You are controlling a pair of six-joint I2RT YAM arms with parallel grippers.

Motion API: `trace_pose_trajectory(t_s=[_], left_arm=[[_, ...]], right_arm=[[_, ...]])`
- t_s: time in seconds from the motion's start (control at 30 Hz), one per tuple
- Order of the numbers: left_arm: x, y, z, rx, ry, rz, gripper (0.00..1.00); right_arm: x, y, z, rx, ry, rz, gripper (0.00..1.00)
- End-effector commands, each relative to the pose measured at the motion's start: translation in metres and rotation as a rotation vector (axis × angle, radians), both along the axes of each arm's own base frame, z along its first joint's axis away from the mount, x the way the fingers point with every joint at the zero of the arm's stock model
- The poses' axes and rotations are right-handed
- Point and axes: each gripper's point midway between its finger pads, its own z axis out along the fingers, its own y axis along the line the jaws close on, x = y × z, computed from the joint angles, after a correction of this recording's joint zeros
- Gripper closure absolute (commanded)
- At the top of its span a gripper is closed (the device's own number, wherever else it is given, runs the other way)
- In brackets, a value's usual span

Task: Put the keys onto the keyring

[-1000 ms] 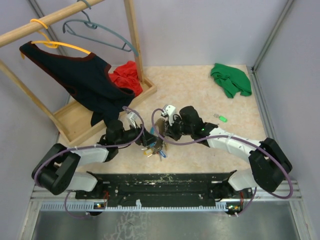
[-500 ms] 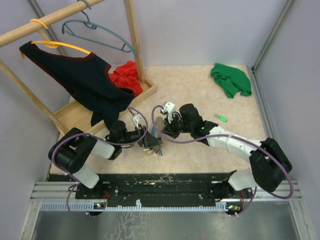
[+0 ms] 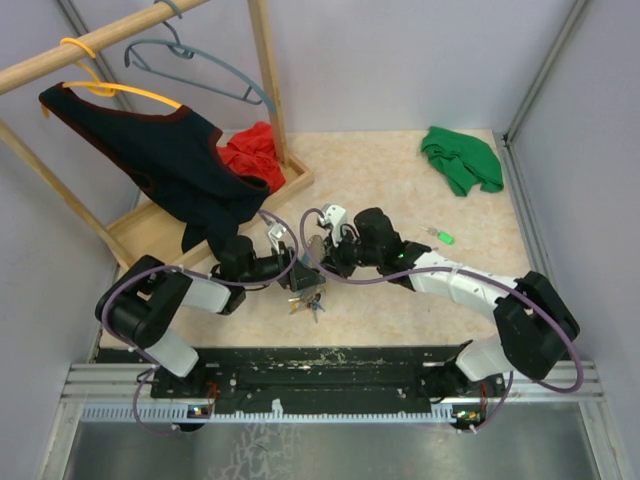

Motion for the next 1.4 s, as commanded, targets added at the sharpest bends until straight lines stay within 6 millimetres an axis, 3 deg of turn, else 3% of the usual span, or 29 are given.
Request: trace_pose_trajectory(t_s=[0.0,0.2,0.37,0.57,0.67,0.9,1.17,1.37], left_arm=[[0.008,-0.001,0.01,0.01,-0.068,-0.004,0.23],[0.006,0.001,0.006,0.042,-0.08,-0.012,0.35],[0.006,0.004,0.006,0.068,-0.123,-0.012,0.55],[0.009,0.011,0.004,0.127,-0.194,-0.001,0.67],[0.01,0.014,0.003,0.152,-0.226,0.006,0.68],[0.01,0.019,0.004,0.2,-0.296,0.005,0.71],[0.007,0.021,0.012,0.227,-0.368,-0.005,0.71],[0.006,0.02,0.012,0.229,-0.364,-0.017,0.72]], right_arm=[[0.008,0.025,0.041,0.108,-0.068,0.028,1.0],[0.009,0.025,0.046,0.117,-0.069,0.013,1.0],[0.007,0.025,0.045,0.122,-0.053,0.003,1.0],[0.005,0.014,0.049,0.125,-0.057,-0.045,0.84],[0.007,0.006,0.055,0.126,-0.066,-0.095,0.77],[0.01,-0.009,0.053,0.115,-0.084,-0.173,0.76],[-0.003,-0.008,0.031,0.079,-0.155,-0.036,0.76],[-0.016,0.001,0.03,0.116,-0.284,0.088,0.76]])
